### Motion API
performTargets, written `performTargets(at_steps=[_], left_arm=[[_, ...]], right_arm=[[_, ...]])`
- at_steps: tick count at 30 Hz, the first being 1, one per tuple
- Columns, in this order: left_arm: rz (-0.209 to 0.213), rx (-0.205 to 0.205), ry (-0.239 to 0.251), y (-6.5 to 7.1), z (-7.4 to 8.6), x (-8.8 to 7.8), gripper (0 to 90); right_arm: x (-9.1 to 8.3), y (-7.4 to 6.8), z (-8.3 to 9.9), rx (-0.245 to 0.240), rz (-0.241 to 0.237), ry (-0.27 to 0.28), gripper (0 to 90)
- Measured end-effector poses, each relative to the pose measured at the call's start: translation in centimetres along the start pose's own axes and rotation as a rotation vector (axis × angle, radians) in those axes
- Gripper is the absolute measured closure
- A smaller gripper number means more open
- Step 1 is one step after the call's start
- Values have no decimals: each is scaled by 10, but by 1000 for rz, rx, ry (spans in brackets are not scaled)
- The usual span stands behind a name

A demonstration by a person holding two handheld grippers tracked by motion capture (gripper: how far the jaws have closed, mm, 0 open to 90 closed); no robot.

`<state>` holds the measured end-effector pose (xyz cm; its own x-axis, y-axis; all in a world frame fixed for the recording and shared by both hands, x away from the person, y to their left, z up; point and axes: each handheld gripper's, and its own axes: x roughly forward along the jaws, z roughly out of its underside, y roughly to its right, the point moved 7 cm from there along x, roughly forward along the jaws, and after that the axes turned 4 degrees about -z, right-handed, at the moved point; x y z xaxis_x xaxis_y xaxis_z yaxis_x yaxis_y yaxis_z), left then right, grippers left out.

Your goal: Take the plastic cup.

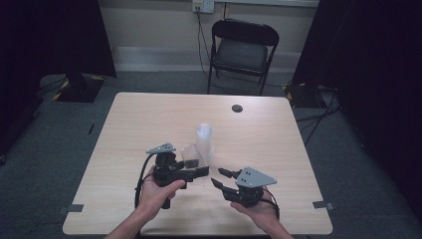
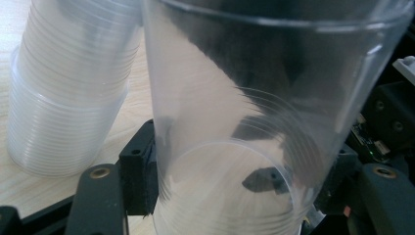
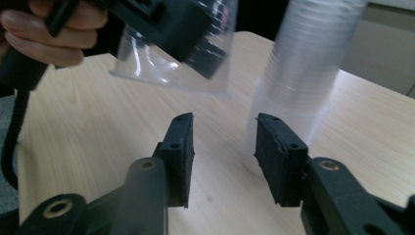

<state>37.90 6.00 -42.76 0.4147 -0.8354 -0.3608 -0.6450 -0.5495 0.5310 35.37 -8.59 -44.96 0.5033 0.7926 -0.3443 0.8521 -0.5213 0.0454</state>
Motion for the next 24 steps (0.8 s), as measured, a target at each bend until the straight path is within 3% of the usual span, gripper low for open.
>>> performTargets(at_steps=[4, 8, 16, 20, 24], left_arm=[[23, -28, 1, -1, 1, 0, 349], [13, -55, 3, -4, 1, 1, 348], [67, -123, 19, -5, -1, -4, 348], [129, -199, 17, -2, -1, -3, 351], [144, -211, 21, -2, -2, -5, 353]], right_arm=[[7, -5, -3, -25, -8, 24, 626], [10, -6, -5, -42, -3, 41, 647], [12, -5, -14, -78, 25, 91, 705], [15, -8, -18, -110, 34, 120, 736], [17, -8, -20, -118, 43, 144, 745]])
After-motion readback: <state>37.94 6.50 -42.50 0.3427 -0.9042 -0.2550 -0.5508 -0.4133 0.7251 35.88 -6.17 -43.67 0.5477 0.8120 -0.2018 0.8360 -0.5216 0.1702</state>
